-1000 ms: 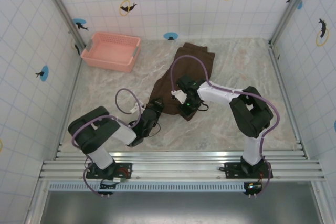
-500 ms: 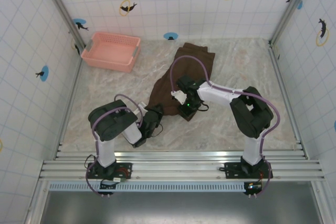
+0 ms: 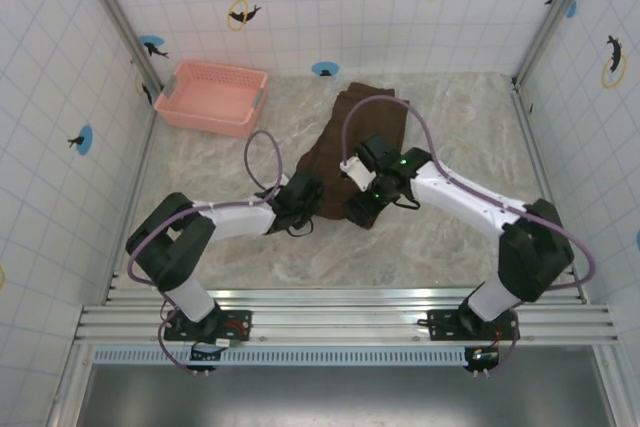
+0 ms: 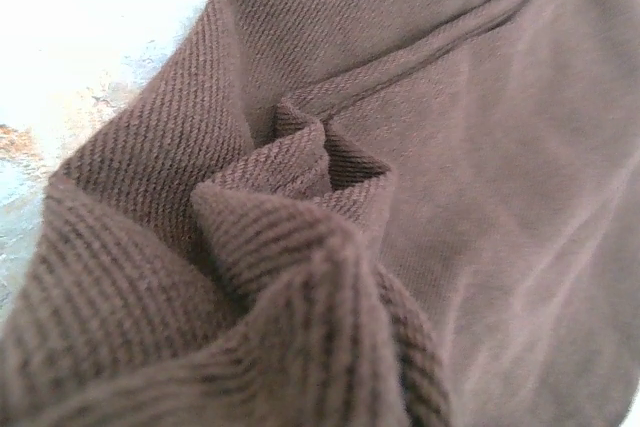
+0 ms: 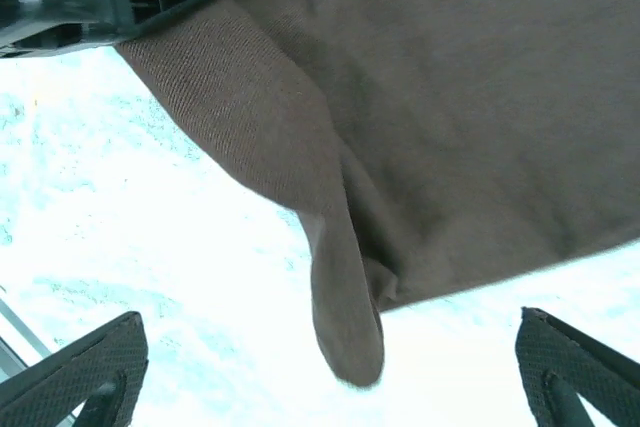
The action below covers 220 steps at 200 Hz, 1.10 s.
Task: Roll up the long pants
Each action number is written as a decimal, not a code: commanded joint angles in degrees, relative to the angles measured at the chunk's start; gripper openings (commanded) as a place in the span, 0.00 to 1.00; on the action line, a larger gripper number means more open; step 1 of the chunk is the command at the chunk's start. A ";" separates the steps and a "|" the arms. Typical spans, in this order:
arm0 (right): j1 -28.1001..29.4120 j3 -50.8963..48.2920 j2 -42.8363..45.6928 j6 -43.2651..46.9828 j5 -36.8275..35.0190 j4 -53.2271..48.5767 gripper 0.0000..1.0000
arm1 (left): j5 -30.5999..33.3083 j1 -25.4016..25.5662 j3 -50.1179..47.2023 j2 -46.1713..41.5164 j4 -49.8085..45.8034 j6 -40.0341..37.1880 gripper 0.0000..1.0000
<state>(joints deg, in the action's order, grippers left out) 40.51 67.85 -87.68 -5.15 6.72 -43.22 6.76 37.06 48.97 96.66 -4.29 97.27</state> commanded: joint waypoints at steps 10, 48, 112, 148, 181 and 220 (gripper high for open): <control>2.31 -4.38 6.03 -1.16 -7.24 -1.85 0.99 | -9.09 -1.36 12.15 8.43 -30.56 -5.26 0.00; 10.40 -8.82 10.07 -3.64 -20.04 -0.16 0.99 | -14.06 -3.31 29.69 20.46 -45.85 -9.13 0.00; 20.22 -11.01 5.50 -7.16 -40.31 4.73 0.99 | -15.30 -6.68 45.51 28.44 -59.55 -13.78 0.00; 23.00 -7.88 -2.36 -4.74 -47.67 7.38 0.99 | -13.24 -7.94 48.72 30.14 -64.33 -17.19 0.00; 27.03 -2.64 -10.88 -3.02 -51.35 8.59 0.99 | -11.23 -11.47 48.42 29.84 -66.77 -20.12 0.00; 30.48 4.01 -18.94 -3.28 -55.50 8.49 0.99 | -9.60 -14.48 48.27 29.89 -67.94 -23.31 0.00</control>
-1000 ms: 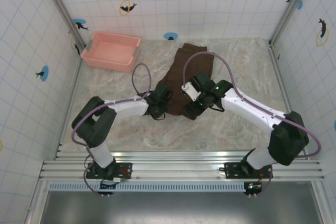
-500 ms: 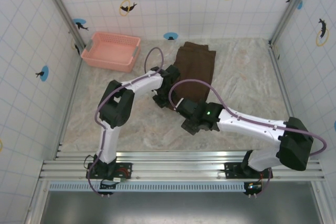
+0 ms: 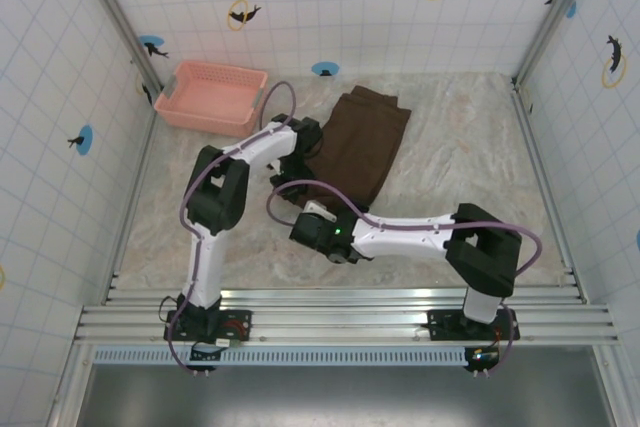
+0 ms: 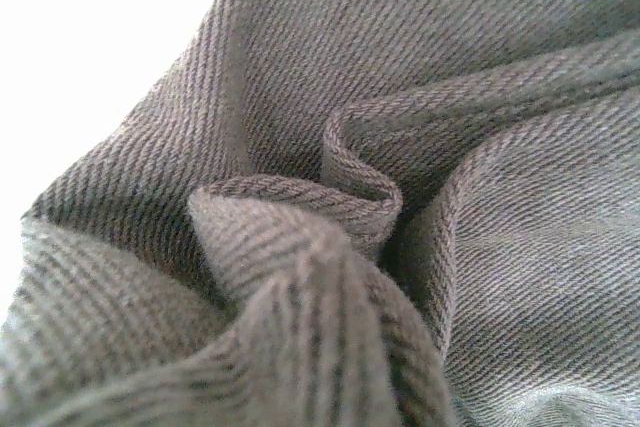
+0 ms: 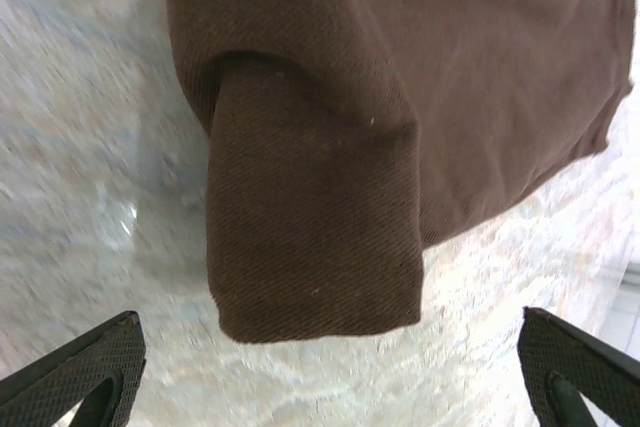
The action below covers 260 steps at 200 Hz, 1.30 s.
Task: Roll up the long pants
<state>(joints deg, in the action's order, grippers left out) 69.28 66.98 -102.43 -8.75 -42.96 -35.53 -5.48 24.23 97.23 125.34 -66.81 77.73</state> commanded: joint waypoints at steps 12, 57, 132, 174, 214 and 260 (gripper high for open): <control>2.55 7.49 -7.89 0.57 -7.62 -0.27 0.99 | 3.14 -2.29 0.45 1.38 -5.62 -4.61 0.00; 4.34 14.13 -18.79 -0.61 -10.84 -2.05 0.99 | 3.85 -3.59 3.62 3.71 -7.10 -7.06 0.00; 3.36 22.36 -30.90 -10.54 -19.27 -13.08 0.99 | 3.89 -3.84 5.79 5.75 -7.50 -8.64 0.00; 1.72 22.59 -32.92 -13.12 -20.23 -15.02 0.99 | 4.65 -4.18 6.22 5.39 -8.07 -9.36 0.00; 0.73 22.49 -33.75 -12.71 -18.46 -14.20 0.52 | 4.94 -4.63 5.47 4.83 -7.99 -9.81 0.00; 0.77 22.32 -32.37 -11.37 -16.46 -12.39 0.00 | 5.11 -4.76 4.83 4.16 -7.09 -9.96 0.00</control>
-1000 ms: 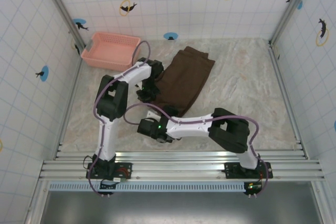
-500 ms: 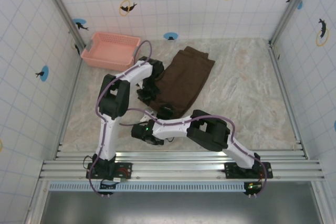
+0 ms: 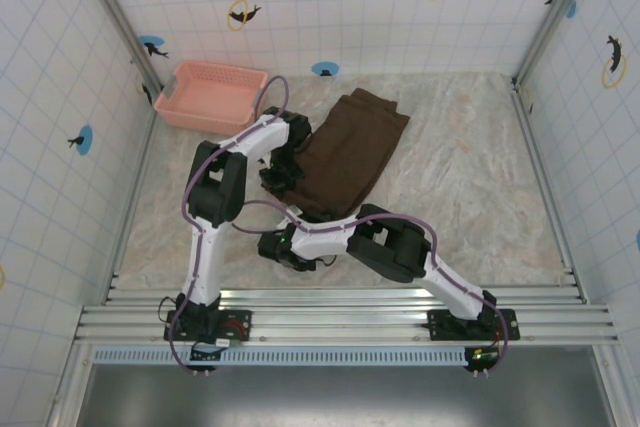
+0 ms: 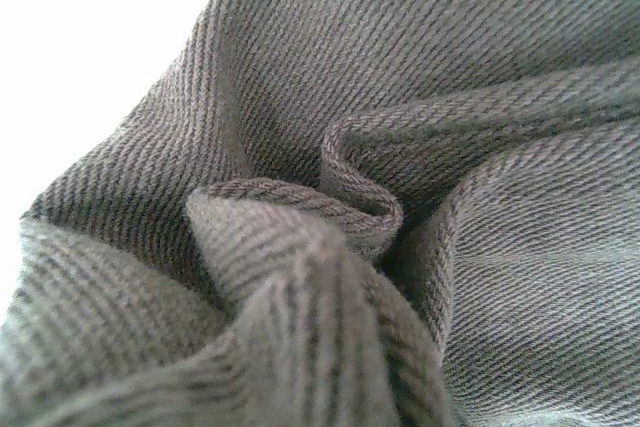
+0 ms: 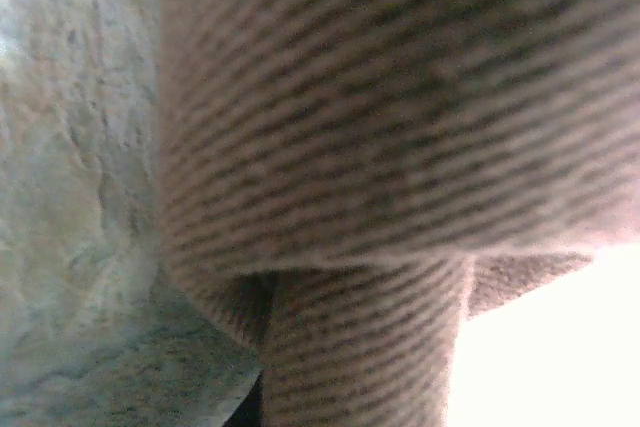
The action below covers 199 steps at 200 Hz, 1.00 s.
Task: Roll up the long pants
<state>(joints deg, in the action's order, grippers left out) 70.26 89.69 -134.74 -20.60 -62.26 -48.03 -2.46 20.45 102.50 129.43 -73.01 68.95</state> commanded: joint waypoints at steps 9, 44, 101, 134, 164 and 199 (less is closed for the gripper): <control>-0.21 -0.96 1.02 1.25 4.17 1.12 0.00 | 2.20 -1.01 -1.24 -0.72 0.17 -1.30 0.00; -0.59 -6.75 8.79 5.23 16.24 7.57 0.00 | 5.83 -2.24 -10.23 -11.61 12.69 -5.43 0.30; -6.57 -15.87 21.43 9.92 41.67 13.45 0.00 | 10.65 -5.81 -30.98 -37.00 31.56 -8.05 0.97; -11.04 -17.67 23.12 10.84 50.04 13.70 0.00 | 7.83 -6.74 -40.68 -46.87 40.31 -5.41 0.97; -15.13 -20.55 24.05 9.20 56.60 15.67 0.00 | 4.76 -6.73 -49.96 -53.55 50.08 -0.95 0.97; -18.68 -23.57 24.79 8.17 61.19 17.99 0.00 | 0.10 -6.99 -62.65 -58.26 69.81 5.98 0.97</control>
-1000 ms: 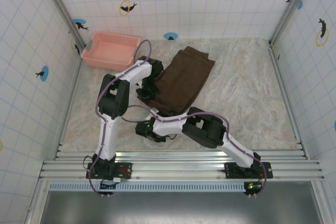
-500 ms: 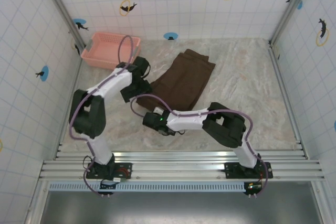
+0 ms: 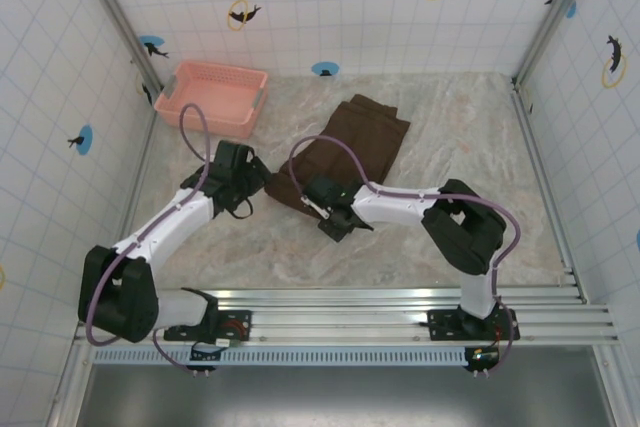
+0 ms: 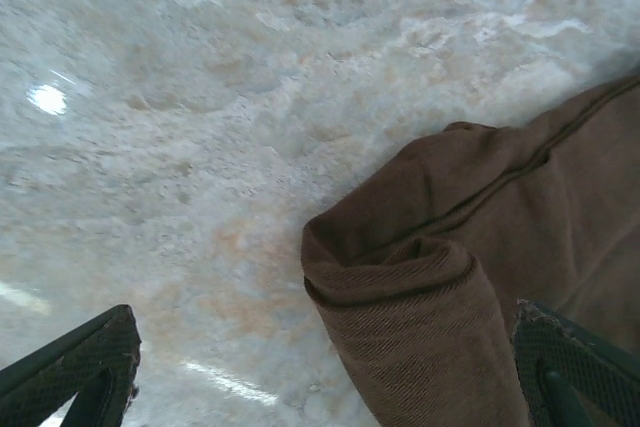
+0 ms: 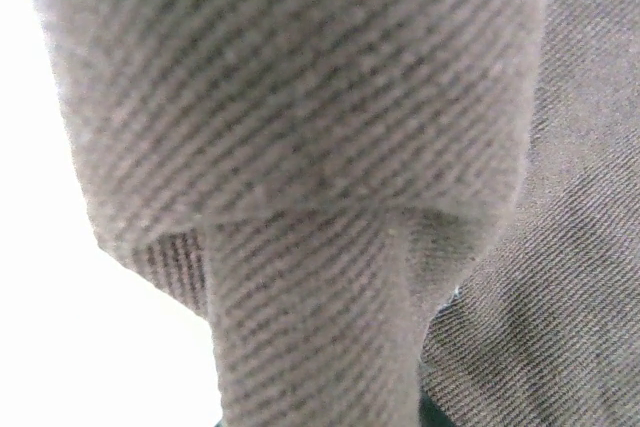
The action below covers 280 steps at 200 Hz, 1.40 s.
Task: Roll up the long pants
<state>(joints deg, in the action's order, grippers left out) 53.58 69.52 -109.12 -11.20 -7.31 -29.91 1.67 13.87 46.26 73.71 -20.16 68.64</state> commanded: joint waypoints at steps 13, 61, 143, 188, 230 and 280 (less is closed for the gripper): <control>-2.26 -3.86 -0.74 -0.52 6.31 -0.31 0.00 | -6.61 -0.75 -9.69 -2.32 24.30 8.84 0.97; -3.65 -6.12 -0.87 0.15 7.97 1.05 0.00 | -10.60 -0.78 -11.96 -2.46 27.59 13.61 0.97; -3.68 -6.40 -1.11 -0.05 8.89 0.93 0.00 | -13.19 -0.71 -15.86 4.85 35.18 17.52 0.97; -3.38 -6.05 -1.02 0.63 8.38 0.31 0.00 | -12.84 -0.03 -15.71 9.69 39.28 17.23 0.97; -3.15 -4.26 -1.36 1.28 8.71 -1.21 0.00 | -11.05 0.56 -18.18 12.87 47.07 18.23 0.97; -2.30 -3.87 -0.94 1.27 8.75 -2.45 0.00 | -9.97 1.09 -18.53 18.88 55.87 18.74 0.96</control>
<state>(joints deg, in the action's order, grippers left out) 50.43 66.43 -107.11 -10.07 0.10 -26.17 -9.89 14.41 28.38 89.08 29.85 86.63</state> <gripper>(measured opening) 0.139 0.969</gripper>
